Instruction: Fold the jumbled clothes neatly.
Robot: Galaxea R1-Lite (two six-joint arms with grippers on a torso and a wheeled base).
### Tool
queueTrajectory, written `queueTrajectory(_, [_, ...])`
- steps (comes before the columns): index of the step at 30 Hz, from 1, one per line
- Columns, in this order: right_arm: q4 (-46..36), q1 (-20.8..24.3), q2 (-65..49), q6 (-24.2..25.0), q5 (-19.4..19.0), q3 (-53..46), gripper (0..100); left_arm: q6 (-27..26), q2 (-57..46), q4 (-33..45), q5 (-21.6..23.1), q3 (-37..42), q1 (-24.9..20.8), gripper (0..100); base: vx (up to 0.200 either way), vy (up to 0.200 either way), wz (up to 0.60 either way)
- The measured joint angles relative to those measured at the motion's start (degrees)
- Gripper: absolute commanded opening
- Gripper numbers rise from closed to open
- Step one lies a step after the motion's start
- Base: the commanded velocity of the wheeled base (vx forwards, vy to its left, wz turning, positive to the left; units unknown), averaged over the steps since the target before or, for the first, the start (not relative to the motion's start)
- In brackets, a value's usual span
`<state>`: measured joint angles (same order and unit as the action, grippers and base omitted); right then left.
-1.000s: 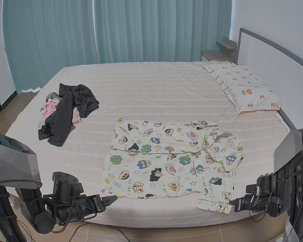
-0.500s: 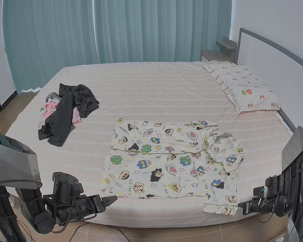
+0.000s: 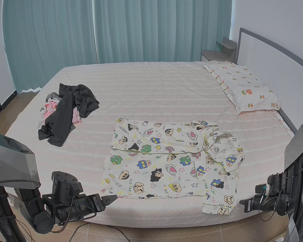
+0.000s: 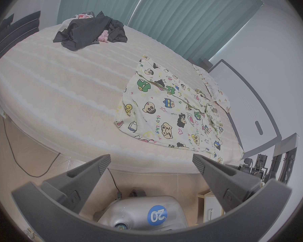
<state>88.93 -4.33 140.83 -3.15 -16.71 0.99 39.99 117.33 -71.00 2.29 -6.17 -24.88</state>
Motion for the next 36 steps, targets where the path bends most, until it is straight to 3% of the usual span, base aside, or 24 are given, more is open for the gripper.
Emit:
queueTrajectory(1, [0.0, -0.16, -0.96, 0.06, -0.01, 0.0, 0, 0.74, -0.49, -0.17, 0.05, -0.05, 0.0, 100, 0.0, 0.0, 0.0])
queueTrajectory(2, [0.02, -0.22, -1.74, 0.15, -0.01, 0.0, 100, 1.29, -0.88, -0.39, 0.09, -0.06, 0.0, 100, 0.0, 0.0, 0.0])
queueTrajectory(9, [0.02, 0.01, -8.17, 1.71, -0.8, 0.06, 100, 3.21, -3.33, -2.9, 0.2, -0.05, 0.02, 100, 0.0, 0.0, 0.0])
queueTrajectory(14, [0.0, 0.56, -12.17, 10.14, -2.46, 2.32, 100, 4.05, -4.22, -4.05, 0.13, 0.06, 0.3, 100, 0.0, 0.0, 0.0])
queueTrajectory(19, [0.0, 0.95, -15.17, 20.85, -5.4, 4.22, 100, 4.82, -4.61, -5.14, 0.09, 0.02, 0.55, 100, 0.2, 0.0, 0.0])
queueTrajectory(24, [0.0, 0.67, -16.43, 26.19, -9.62, 4.88, 100, 5.03, -4.72, -5.56, 0.09, 0.02, 0.71, 100, 0.2, 0.0, 0.0])
queueTrajectory(29, [0.0, 0.15, -16.96, 27.44, -10.7, 5.01, 100, 5.08, -4.66, -5.67, 0.05, 0.02, 0.82, 100, 0.2, 0.0, 0.0])
queueTrajectory(36, [0.05, 0.23, -16.74, 27.42, -11.31, 4.82, 100, 4.85, -4.35, -5.67, 0.17, 0.13, 0.82, 100, 0.0, 0.0, 0.0])
